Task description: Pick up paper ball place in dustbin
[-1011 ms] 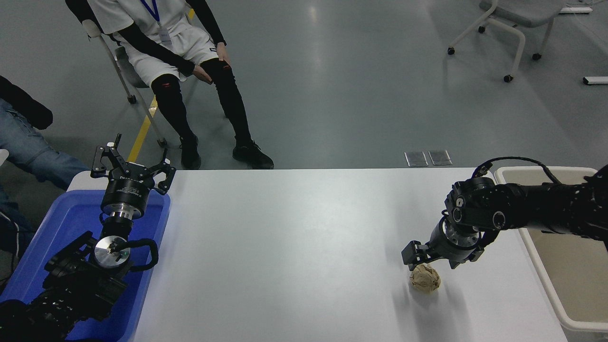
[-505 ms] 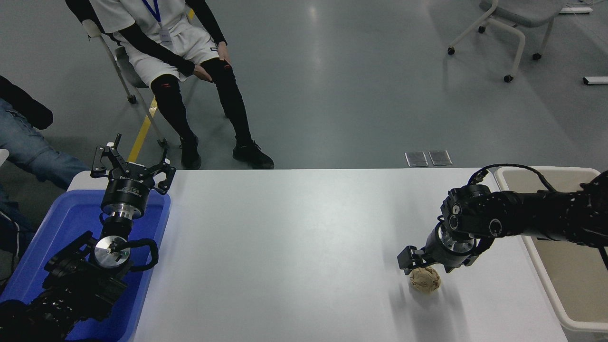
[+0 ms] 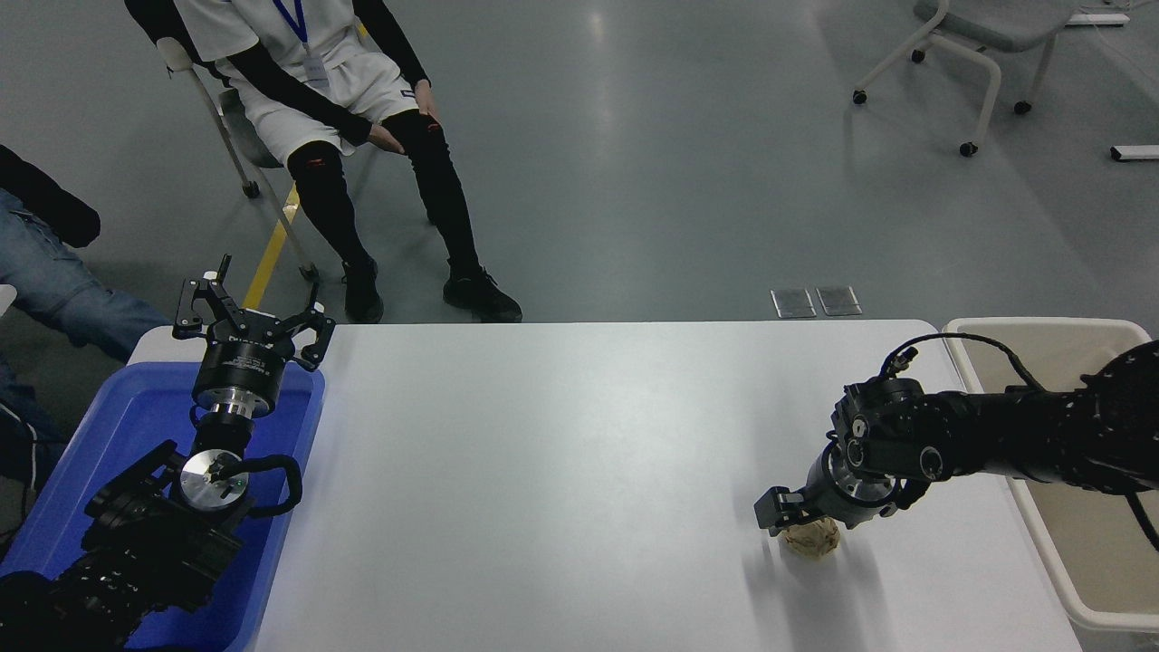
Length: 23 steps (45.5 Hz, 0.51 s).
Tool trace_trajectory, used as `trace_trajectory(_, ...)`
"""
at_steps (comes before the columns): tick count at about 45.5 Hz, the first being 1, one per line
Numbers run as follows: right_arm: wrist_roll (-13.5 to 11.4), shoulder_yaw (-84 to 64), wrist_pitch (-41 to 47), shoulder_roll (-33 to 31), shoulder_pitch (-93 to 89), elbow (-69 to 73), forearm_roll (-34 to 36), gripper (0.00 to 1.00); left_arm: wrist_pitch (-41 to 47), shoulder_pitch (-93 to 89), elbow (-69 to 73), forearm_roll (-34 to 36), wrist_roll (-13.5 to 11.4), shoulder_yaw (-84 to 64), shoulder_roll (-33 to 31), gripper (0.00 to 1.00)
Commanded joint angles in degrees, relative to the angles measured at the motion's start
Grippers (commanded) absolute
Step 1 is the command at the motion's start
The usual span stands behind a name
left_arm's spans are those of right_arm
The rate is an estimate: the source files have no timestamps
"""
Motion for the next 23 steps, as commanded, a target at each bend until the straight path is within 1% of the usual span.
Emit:
trace_trajectory(1, 0.01, -0.27, -0.66, -0.37, -0.74, -0.50, -2.17, 1.00, 0.00, 0.00, 0.00, 0.00, 0.00, 0.00, 0.00, 0.99)
trace_trajectory(23, 0.01, -0.27, 0.13, -1.16, -0.74, 0.46, -1.90, 1.00, 0.00, 0.00, 0.00, 0.00, 0.09, 0.00, 0.00, 0.99)
